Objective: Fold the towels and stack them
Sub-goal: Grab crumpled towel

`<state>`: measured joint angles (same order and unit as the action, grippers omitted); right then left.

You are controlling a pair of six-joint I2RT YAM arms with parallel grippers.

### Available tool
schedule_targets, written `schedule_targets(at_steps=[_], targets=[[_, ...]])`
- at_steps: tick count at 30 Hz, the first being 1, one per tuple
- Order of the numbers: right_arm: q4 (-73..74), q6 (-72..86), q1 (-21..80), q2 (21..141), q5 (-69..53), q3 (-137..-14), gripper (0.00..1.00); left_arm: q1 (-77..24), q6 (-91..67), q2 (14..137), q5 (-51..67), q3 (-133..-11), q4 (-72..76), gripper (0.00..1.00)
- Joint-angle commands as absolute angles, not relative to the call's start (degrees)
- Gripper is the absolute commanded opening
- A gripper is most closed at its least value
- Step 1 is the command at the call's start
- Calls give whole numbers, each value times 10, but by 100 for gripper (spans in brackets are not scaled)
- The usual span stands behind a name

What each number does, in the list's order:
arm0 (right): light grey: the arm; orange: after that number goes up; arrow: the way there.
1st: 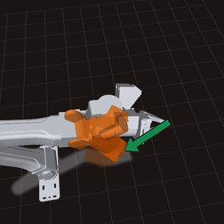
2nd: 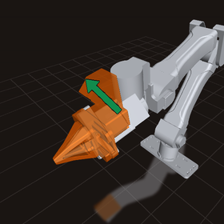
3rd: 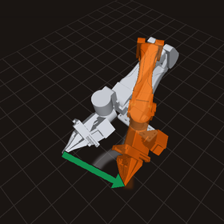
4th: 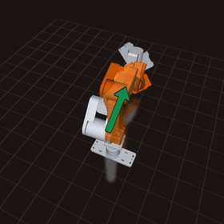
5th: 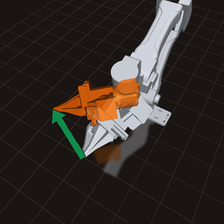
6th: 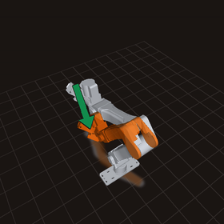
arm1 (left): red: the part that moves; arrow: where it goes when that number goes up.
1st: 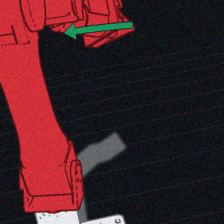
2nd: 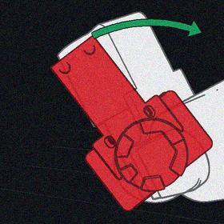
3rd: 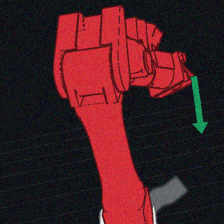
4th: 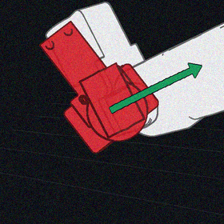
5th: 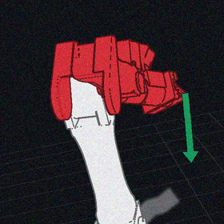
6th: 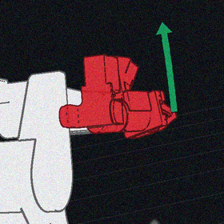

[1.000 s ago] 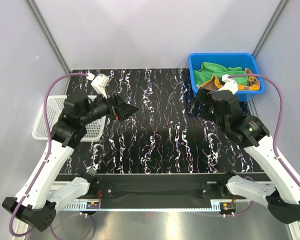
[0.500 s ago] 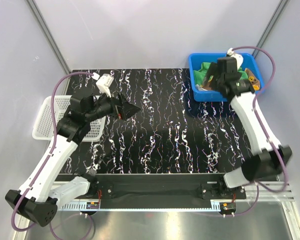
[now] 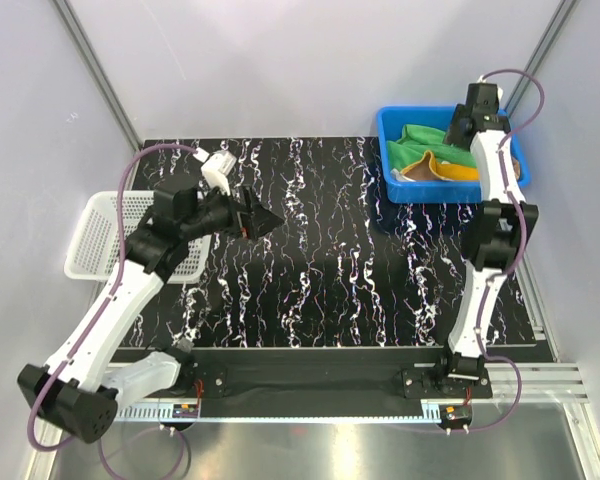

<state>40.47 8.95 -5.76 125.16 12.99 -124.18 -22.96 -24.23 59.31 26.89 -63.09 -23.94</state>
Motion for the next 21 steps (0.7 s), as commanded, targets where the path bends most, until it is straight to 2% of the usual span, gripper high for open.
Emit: schedule_targets(at_steps=[1, 4, 9, 11, 12, 13, 15, 16, 19, 21], targets=[[433, 40, -77, 1325, 149, -1380, 64, -229, -239, 611, 283, -630, -212, 99], [445, 33, -89, 1394, 131, -1449, 65, -229, -237, 619, 280, -627, -205, 99], [400, 30, -95, 1437, 125, -1440, 67, -229, -229, 634, 268, -637, -221, 99], [396, 30, -95, 1455, 128, -1447, 59, -229, -228, 634, 266, -641, -227, 99], [396, 29, -97, 1460, 130, -1452, 53, -229, -226, 632, 263, -643, -228, 99], [396, 30, -95, 1463, 132, -1459, 36, -229, -226, 631, 260, -646, -231, 99], [382, 30, -95, 1459, 135, -1462, 16, -228, -224, 627, 253, -653, -243, 99], [371, 24, -95, 1452, 132, -1457, 0, -229, -223, 626, 253, -655, -243, 99], [331, 14, -95, 1411, 112, -1454, 0, -229, -222, 619, 252, -663, -247, 99], [312, 12, -95, 1365, 57, -1455, 0, -229, -227, 615, 258, -670, -247, 99]])
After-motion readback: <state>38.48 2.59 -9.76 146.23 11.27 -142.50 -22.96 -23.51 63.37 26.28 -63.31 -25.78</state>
